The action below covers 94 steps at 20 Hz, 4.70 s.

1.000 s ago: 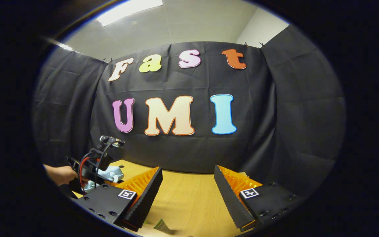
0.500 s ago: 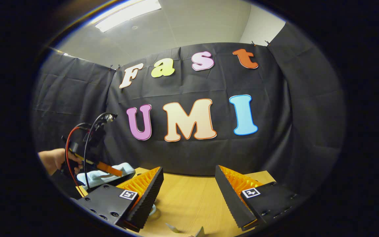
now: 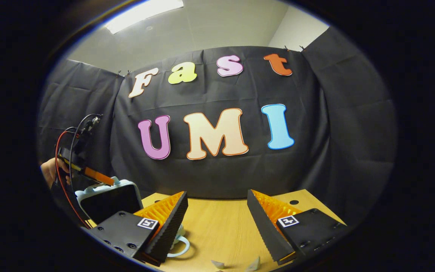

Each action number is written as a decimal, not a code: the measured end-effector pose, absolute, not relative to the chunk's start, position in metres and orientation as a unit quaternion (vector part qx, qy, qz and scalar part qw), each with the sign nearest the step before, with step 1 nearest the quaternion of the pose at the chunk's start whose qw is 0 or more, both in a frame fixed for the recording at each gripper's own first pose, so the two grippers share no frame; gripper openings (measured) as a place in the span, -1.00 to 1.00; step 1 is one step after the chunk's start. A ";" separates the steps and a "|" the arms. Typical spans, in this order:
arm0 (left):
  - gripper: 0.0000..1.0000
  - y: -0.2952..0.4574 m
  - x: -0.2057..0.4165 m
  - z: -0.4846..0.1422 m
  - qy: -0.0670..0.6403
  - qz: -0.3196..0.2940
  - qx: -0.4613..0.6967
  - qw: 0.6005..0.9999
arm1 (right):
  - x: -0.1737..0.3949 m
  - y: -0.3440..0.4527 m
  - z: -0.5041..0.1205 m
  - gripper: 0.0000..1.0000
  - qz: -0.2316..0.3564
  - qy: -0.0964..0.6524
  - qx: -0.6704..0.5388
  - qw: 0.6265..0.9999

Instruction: First open the suitcase, pack the skin care products into it, and then close the suitcase.

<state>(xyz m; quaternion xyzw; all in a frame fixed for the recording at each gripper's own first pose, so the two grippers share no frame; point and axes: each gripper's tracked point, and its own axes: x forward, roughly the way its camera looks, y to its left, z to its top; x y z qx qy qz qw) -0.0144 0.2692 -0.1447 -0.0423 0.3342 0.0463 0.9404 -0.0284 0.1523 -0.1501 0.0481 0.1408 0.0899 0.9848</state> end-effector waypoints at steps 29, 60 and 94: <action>-0.82 0.541 -0.087 -0.311 0.410 0.288 0.001 0.865 | -0.030 0.204 -0.178 0.97 0.067 0.191 -0.001 0.979; 0.93 0.053 -0.011 -0.163 0.104 0.093 0.025 0.990 | -0.022 0.045 -0.102 0.95 0.083 0.057 0.017 0.995; -0.47 -0.144 -0.042 -0.449 0.318 -0.095 -0.032 0.943 | -0.069 -0.005 -0.211 1.00 0.129 0.173 -0.076 0.974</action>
